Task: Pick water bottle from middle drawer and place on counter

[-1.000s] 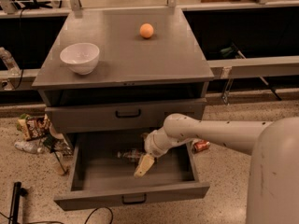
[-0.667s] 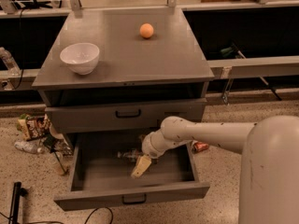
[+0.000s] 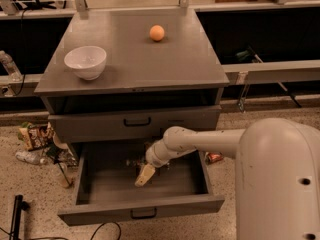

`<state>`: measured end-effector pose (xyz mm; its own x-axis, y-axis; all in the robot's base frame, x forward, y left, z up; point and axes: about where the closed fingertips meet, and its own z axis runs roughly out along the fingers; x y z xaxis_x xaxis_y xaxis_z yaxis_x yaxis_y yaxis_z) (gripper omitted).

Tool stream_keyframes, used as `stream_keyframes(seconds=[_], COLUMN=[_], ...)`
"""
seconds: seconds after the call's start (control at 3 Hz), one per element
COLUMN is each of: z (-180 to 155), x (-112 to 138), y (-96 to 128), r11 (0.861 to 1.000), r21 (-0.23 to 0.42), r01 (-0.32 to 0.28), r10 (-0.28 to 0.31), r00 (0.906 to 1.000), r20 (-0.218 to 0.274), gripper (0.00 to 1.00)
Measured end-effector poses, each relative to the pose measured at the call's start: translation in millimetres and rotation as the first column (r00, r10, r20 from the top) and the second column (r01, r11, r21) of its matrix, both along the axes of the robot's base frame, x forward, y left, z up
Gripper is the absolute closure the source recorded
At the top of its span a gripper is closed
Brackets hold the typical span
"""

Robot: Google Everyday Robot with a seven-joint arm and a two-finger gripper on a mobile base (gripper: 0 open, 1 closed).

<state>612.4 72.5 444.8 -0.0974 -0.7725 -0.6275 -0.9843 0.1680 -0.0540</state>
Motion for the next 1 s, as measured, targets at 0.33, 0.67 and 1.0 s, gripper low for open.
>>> stream_keyframes(seconds=[0.33, 0.67, 1.0], z=[-11, -34, -47], x=[8, 21, 27], y=[6, 8, 5], r11=[1.000, 0.999, 0.998], r21=[-0.014, -0.044, -0.057], r01=[-0.011, -0.019, -0.016], r10=[0.012, 0.019, 0.015], r00=[0.9998, 0.9998, 0.9998], r20=[0.015, 0.003, -0.010], gripper=[0.00, 0.00, 0.00])
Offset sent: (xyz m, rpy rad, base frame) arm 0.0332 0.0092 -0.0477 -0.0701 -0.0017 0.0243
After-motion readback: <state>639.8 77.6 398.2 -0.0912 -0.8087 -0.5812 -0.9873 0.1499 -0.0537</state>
